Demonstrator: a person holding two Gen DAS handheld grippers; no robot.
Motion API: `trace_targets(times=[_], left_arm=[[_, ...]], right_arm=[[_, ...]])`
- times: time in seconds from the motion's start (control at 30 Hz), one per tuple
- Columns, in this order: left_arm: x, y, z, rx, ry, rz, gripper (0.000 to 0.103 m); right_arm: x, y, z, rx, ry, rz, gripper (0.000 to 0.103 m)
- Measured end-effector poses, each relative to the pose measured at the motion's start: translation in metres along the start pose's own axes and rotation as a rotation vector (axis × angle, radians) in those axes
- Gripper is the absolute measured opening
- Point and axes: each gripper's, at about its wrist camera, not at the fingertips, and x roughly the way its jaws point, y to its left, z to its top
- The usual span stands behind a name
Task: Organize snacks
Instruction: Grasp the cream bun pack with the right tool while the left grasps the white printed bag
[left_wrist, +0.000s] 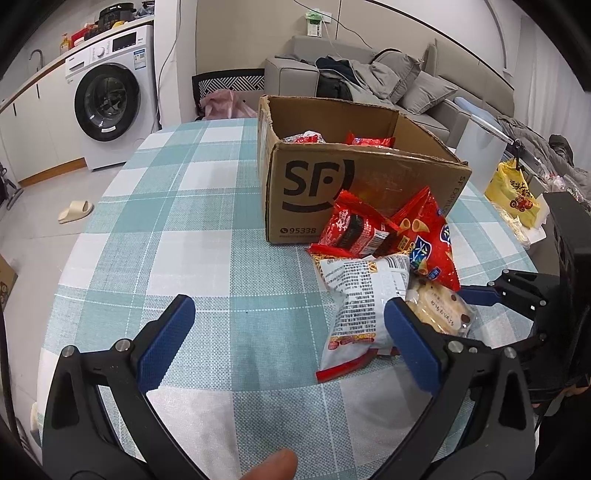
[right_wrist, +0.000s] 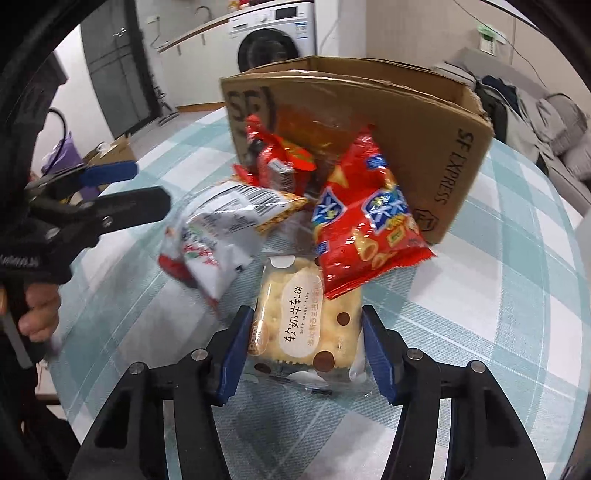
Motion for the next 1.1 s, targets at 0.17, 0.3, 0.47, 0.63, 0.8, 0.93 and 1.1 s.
trace_targets(times=[0.17, 0.3, 0.47, 0.63, 0.8, 0.93, 1.1], left_arm=[[0.000, -0.001, 0.000, -0.006, -0.002, -0.006, 0.102], [0.002, -0.003, -0.001, 0.002, -0.003, -0.008, 0.102], [0.005, -0.006, -0.004, 0.008, 0.006, -0.017, 0.102], [0.008, -0.006, -0.005, -0.009, 0.008, -0.034, 0.102], [0.008, -0.005, -0.006, -0.013, 0.014, -0.045, 0.102], [0.006, -0.011, -0.007, 0.007, 0.004, -0.072, 0.102], [0.018, -0.019, -0.012, 0.027, 0.024, -0.066, 0.102]], right_arm=[[-0.015, -0.003, 0.002, 0.005, -0.031, 0.049, 0.058], [-0.031, -0.003, 0.006, 0.002, -0.069, 0.067, 0.058], [-0.049, 0.006, 0.006, -0.030, -0.102, 0.093, 0.058], [-0.069, 0.002, 0.010, -0.008, -0.170, 0.103, 0.058], [-0.087, -0.002, 0.011, 0.023, -0.234, 0.119, 0.058], [-0.099, 0.000, 0.014, 0.024, -0.254, 0.127, 0.058], [-0.099, -0.005, 0.017, 0.035, -0.261, 0.108, 0.058]])
